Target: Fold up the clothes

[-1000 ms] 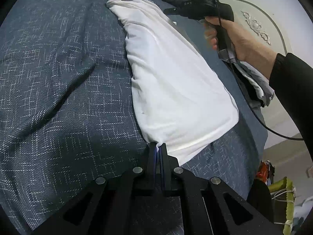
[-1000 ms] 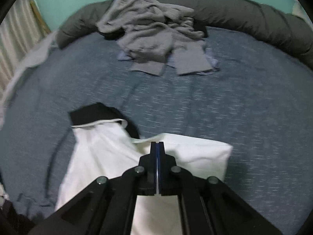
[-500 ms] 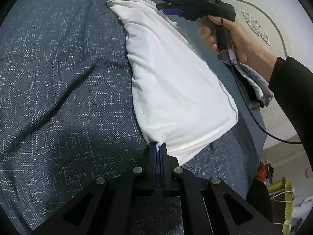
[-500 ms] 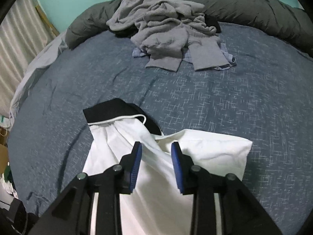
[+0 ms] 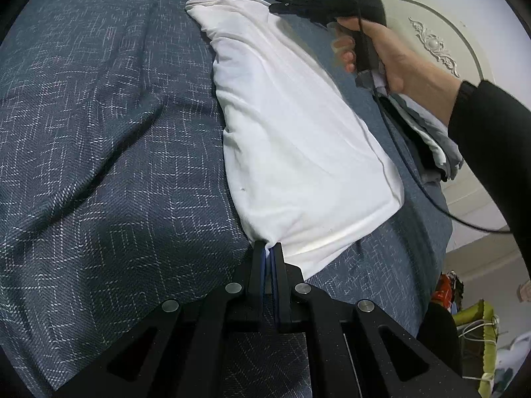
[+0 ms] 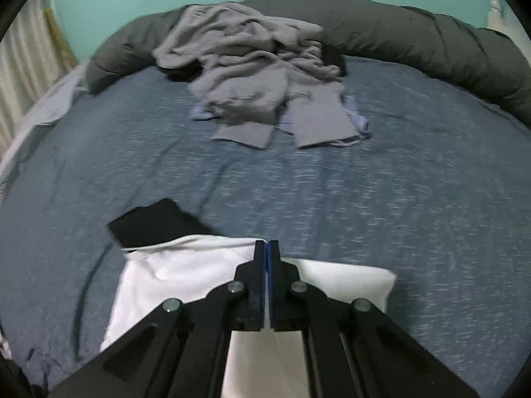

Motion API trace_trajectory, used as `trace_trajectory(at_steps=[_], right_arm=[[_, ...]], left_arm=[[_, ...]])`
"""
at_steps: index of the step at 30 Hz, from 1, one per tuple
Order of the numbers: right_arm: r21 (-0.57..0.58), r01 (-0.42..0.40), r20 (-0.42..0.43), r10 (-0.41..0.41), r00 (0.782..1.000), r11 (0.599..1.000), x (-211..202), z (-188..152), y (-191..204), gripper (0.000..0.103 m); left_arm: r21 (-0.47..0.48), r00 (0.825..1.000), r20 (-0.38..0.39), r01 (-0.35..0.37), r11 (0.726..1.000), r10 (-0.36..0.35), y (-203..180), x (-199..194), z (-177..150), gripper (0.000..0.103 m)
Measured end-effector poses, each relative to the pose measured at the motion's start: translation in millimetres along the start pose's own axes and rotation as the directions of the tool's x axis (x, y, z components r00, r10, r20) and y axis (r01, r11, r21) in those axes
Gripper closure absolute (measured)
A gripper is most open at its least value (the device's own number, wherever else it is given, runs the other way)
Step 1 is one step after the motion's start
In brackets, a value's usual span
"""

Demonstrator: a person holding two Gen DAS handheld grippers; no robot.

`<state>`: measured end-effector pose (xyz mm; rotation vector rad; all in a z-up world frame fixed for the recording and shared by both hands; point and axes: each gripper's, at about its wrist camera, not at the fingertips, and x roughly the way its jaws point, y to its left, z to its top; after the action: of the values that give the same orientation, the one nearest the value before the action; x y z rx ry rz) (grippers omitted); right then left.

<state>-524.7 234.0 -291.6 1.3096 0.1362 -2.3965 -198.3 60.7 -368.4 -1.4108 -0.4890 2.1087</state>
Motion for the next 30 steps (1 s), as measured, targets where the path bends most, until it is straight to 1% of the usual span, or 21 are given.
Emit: trace_trajectory(at_steps=[2,5,8,9,10,11,12,14,15,16,18,20,23,27,28,30], right_arm=[[0.009,0.041,-0.025,-0.041,0.999,0.999,8,3,-2,0.102],[0.026,0.058,-0.069,-0.056,0.996,0.998,20,2,-2,0.102],[0.023,0.034,-0.076,-0.032,0.997,0.999,16,2,4,0.101],[0.017,0.029,-0.074,-0.028,0.997,0.999,13,2,6,0.099],[-0.019,0.046,-0.042,-0.047,0.998,0.999,3,5,12,0.097],[-0.051,0.06,-0.011,-0.06,0.998,0.997,-7,8,18,0.088],[-0.062,0.046,0.013,-0.045,0.999,0.997,-15,13,23,0.076],[-0.09,0.017,0.058,-0.011,0.998,0.996,-31,22,35,0.068],[-0.131,-0.009,0.056,0.017,0.998,0.991,-34,26,47,0.067],[-0.172,-0.034,0.049,0.042,0.998,0.985,-35,29,58,0.067],[-0.256,-0.067,-0.008,0.067,0.998,0.964,-29,33,84,0.066],[-0.341,-0.08,-0.059,0.064,0.996,0.937,-19,32,110,0.066],[-0.417,-0.084,-0.096,0.048,0.994,0.905,-6,29,137,0.066],[-0.491,-0.06,-0.131,-0.005,0.991,0.869,9,25,159,0.066],[-0.509,-0.05,-0.141,-0.026,0.99,0.86,13,25,162,0.066],[-0.559,-0.007,-0.15,-0.093,0.984,0.829,21,22,170,0.066]], left_arm=[[-0.003,1.0,-0.002,0.003,1.0,-0.003,2,-1,-1,0.1],[-0.003,1.0,-0.003,0.004,1.0,-0.004,4,-3,-3,0.1],[-0.004,1.0,-0.004,0.004,1.0,-0.004,6,-5,-5,0.1],[-0.004,1.0,-0.004,0.004,1.0,-0.004,7,-6,-6,0.1],[-0.005,1.0,-0.004,0.004,1.0,-0.004,7,-7,-7,0.1],[-0.005,1.0,-0.004,0.004,1.0,-0.004,8,-8,-7,0.1],[-0.006,1.0,-0.003,0.004,1.0,-0.004,9,-9,-8,0.1],[-0.008,1.0,-0.002,0.002,1.0,-0.002,10,-12,-12,0.1],[-0.009,1.0,-0.002,0.002,1.0,-0.002,7,-11,-14,0.1],[-0.011,1.0,-0.003,0.002,1.0,-0.002,5,-11,-16,0.1],[-0.01,1.0,-0.002,0.001,1.0,-0.001,4,-11,-19,0.1],[-0.012,1.0,-0.003,0.001,1.0,-0.001,5,-13,-20,0.1],[-0.012,1.0,-0.002,0.0,1.0,0.0,7,-15,-23,0.1],[-0.01,1.0,-0.004,-0.004,1.0,0.004,7,-17,-27,0.1],[-0.009,1.0,-0.004,-0.005,1.0,0.005,7,-16,-25,0.1],[-0.009,1.0,-0.005,-0.006,1.0,0.006,6,-15,-21,0.1]])
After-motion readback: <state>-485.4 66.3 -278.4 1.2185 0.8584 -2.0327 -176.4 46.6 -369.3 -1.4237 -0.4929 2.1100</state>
